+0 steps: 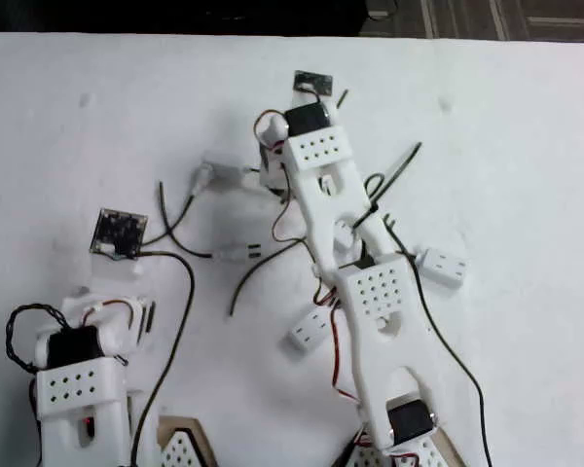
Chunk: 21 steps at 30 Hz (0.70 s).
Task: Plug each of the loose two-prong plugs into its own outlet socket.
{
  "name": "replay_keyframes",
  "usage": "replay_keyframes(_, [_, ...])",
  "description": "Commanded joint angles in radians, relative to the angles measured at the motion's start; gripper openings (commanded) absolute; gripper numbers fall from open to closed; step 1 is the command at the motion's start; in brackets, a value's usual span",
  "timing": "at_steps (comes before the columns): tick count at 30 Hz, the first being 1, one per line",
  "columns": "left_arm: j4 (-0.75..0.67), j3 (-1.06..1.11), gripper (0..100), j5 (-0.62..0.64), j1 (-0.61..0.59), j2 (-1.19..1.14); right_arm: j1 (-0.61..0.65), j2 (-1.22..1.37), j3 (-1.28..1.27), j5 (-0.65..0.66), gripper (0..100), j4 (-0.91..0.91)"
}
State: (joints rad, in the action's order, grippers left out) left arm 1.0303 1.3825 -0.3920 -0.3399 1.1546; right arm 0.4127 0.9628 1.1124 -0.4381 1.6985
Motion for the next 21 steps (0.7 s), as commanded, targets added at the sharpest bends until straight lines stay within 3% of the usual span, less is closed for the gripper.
replay_keyframes(1, [-0.017,-0.006,17,-0.008,-0.002,0.015,-0.024,-0.062,0.041,0.075,1.8,0.024])
replay_keyframes(5, [-0.017,-0.006,17,-0.008,-0.002,0.015,-0.021,-0.174,-0.100,0.184,1.7,0.025])
replay_keyframes(14, [-0.017,-0.006,17,-0.008,-0.002,0.015,0.033,-0.651,-0.710,0.370,1.7,0.021])
replay_keyframes(21, [-0.017,-0.006,17,-0.008,-0.002,0.015,0.033,-0.857,-1.120,0.506,1.7,0.019])
